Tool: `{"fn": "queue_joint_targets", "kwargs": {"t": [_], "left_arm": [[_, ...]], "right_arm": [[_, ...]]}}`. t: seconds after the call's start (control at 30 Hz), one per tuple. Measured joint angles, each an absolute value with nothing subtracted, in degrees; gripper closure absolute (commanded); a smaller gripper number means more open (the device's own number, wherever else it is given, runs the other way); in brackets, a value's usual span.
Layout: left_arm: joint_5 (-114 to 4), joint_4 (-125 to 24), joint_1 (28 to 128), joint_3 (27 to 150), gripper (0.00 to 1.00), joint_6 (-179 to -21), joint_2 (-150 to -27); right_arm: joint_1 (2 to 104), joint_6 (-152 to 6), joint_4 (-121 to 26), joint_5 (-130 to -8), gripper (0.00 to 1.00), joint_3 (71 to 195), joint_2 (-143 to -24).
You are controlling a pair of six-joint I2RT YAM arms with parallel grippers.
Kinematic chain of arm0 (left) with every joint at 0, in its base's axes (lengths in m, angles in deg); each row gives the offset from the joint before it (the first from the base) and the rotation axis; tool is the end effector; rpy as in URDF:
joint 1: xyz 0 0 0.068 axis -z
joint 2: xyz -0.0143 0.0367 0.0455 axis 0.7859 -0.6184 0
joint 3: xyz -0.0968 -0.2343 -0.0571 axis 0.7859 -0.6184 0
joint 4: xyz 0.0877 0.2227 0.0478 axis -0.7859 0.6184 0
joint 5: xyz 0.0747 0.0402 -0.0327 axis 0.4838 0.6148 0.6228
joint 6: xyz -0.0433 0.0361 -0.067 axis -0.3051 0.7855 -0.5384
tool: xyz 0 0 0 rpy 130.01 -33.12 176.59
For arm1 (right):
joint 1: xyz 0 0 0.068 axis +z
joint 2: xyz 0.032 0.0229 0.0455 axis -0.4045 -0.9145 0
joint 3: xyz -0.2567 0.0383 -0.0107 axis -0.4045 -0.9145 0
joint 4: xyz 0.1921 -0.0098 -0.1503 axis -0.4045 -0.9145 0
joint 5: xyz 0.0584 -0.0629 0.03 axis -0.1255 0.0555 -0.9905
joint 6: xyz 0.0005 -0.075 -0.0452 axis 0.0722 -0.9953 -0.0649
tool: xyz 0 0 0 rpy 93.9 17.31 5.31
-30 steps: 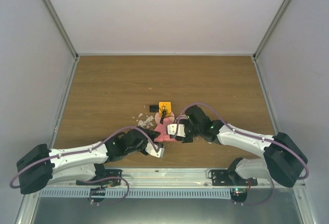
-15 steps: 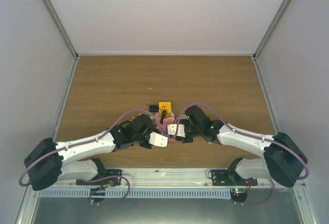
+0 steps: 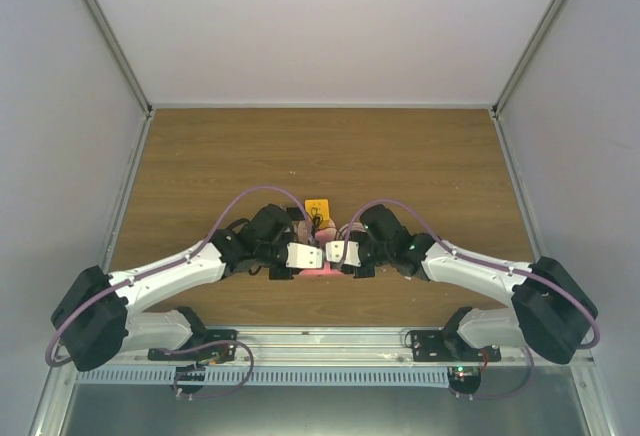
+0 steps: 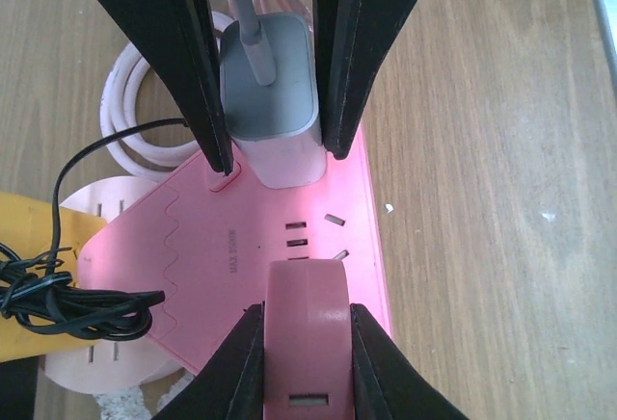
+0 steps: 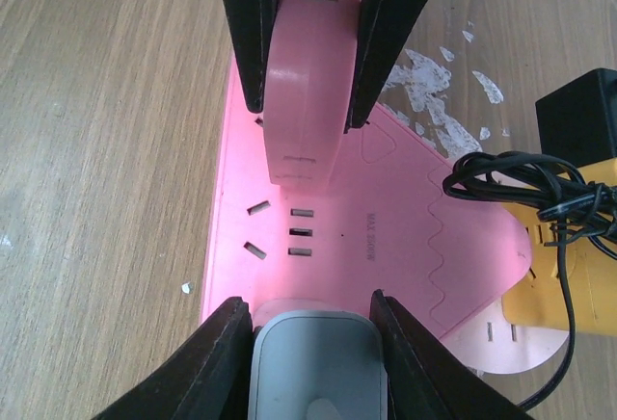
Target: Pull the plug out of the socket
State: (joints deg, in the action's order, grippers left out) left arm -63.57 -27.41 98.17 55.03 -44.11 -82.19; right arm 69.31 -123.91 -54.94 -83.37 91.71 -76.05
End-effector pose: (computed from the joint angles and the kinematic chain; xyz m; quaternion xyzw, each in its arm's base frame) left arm 0.1553 -0.1958 0.1698 0.6963 0.6228 -0.1468 0.3252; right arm 0.1636 0.2068 0.1504 -0.6937 0.5997 0.1781 0.3569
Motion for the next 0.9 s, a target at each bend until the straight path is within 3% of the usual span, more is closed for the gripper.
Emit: {"fn": "queue_joint_targets", "kwargs": {"t": [0.9], "left_arm": [[-80.7, -10.1, 89.5, 69.9, 1.00, -51.5, -96.9]], "right_arm": [[69.1, -124.7, -55.5, -83.8, 0.89, 92.1, -77.1]]}}
